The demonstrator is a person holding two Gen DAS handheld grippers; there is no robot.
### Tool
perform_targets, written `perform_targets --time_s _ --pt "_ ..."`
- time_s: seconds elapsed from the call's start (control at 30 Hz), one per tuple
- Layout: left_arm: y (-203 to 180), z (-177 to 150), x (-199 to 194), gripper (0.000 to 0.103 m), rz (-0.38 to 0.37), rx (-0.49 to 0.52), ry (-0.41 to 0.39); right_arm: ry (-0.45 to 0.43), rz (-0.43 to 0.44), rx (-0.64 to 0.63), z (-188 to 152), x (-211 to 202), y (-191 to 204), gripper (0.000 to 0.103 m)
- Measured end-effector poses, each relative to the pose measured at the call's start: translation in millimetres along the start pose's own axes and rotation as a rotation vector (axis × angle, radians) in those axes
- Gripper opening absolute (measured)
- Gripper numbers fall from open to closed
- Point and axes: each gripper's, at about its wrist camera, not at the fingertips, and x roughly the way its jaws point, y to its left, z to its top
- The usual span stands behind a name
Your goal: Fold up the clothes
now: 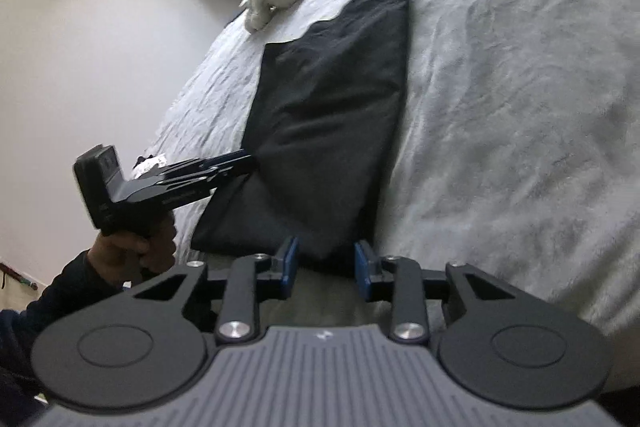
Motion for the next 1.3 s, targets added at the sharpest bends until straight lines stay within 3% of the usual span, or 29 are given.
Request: perform_targets --time_s 0.23,0.33,0.47,0.6,0.67,0.87,0.97,1.07,1.2,1.3 --pt "-1.2 -1.8 -0.1 0.032 0.006 0.021 -0.004 0.033 -0.11 -0.06 -2.6 3.7 6.4 0.005" --pt "-2.3 -2.4 -0.2 0.032 0.01 0.029 -0.005 0.048 -0.189 -0.141 -6.1 10.1 18.4 0.004" --pt "-3.2 -3.7 -1.9 0.032 0.014 0.039 -0.012 0.059 -0.271 -0.16 -8.0 7.6 22.6 0.0" --pt "-3.6 -3.2 -3.5 0.033 0.01 0.04 -0.016 0.044 -0.359 -0.227 -10.7 0.9 34.3 0.004" --pt "-2.2 -1.9 -6.3 0.035 0.001 0.033 -0.016 0.018 -0.394 -0.273 -12.2 -1.6 45.6 0.018" --pt "2.3 5.0 -43.3 0.035 -0.041 -0.001 -0.103 -0.087 -0.366 -0.358 -12.7 -0.2 79.9 0.019" --pt "-15.2 -3.1 -60.8 0.035 -0.092 0.041 -0.137 -0.076 -0.341 -0.387 -13.2 24.5 91.0 0.019" --pt "-38.0 -20.6 -62.2 0.035 -0.132 0.07 -0.113 -0.032 -0.341 -0.413 -18.6 54.7 95.6 0.019" --pt "-51.1 -46.3 -46.4 0.035 -0.076 0.106 -0.033 -0.019 -0.391 -0.449 -24.4 62.3 93.8 0.016" --pt "-50.0 -52.1 -46.8 0.035 -0.058 0.114 -0.031 -0.016 -0.435 -0.476 -28.6 64.0 91.6 0.014"
